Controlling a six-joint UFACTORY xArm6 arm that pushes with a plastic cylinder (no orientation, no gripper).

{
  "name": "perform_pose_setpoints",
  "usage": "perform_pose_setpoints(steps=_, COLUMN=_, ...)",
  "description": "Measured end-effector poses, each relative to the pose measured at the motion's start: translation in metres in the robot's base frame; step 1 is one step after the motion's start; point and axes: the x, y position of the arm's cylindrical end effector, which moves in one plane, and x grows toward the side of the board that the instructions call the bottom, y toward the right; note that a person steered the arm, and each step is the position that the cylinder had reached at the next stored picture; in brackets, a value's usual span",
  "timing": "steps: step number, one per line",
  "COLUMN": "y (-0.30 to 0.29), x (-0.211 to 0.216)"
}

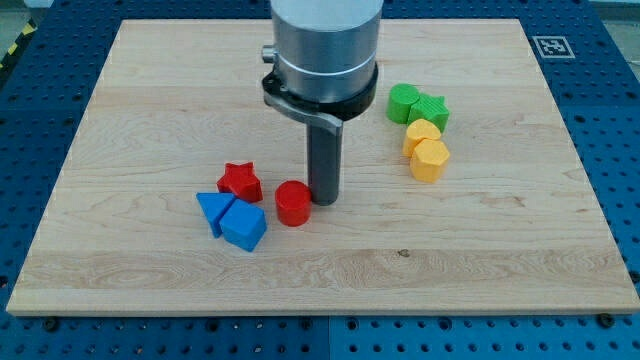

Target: Push the yellow blocks into the green blocks

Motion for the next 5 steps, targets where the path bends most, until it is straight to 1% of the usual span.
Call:
perform_pose_setpoints(steps=1, y=-0.010, x=-0.001)
perform_pose_setpoints(steps=2, y=0.018, x=-0.015)
perform_pose_setpoints(steps=4, y=0.109, x=-0.016)
perform_pose_setpoints(steps=5, y=0.122, x=-0.016)
